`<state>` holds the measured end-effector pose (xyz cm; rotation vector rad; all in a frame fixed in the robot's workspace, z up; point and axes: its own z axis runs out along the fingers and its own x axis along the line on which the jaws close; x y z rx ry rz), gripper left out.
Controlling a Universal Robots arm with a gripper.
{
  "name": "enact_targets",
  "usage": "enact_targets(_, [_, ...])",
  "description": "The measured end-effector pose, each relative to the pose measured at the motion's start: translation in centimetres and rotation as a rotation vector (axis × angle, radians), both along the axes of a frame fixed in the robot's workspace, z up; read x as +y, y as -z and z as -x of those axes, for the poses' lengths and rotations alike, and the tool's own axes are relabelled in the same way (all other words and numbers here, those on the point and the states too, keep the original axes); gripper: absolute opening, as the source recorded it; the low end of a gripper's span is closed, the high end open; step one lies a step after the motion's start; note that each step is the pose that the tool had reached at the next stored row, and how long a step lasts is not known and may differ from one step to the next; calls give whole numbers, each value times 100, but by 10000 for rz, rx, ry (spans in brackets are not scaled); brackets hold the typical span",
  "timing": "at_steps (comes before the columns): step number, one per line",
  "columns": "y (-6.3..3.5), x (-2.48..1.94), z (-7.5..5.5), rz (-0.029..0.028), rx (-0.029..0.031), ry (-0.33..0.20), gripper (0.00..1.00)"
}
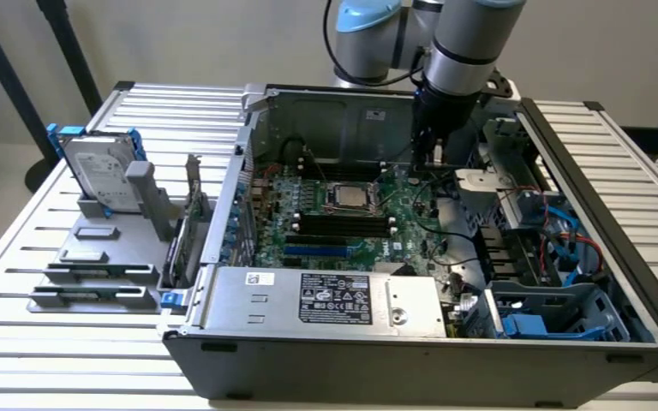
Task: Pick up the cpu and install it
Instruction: 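Close the cpu cover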
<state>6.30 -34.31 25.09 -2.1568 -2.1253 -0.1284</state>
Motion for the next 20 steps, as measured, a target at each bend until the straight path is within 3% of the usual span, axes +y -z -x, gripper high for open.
enact_targets(2, [14,2,14,1,40,1,11])
enact_targets(4, [20,1,28,2,147,0,11])
enact_targets(7, [20,2,42,-1,497,1,11])
enact_targets(9, [20,2,60,2,677,2,11])
enact_targets(17, [20,2,193,-1,1116,-14,11])
enact_targets(20, [20,1,250,1,1337,-19,11])
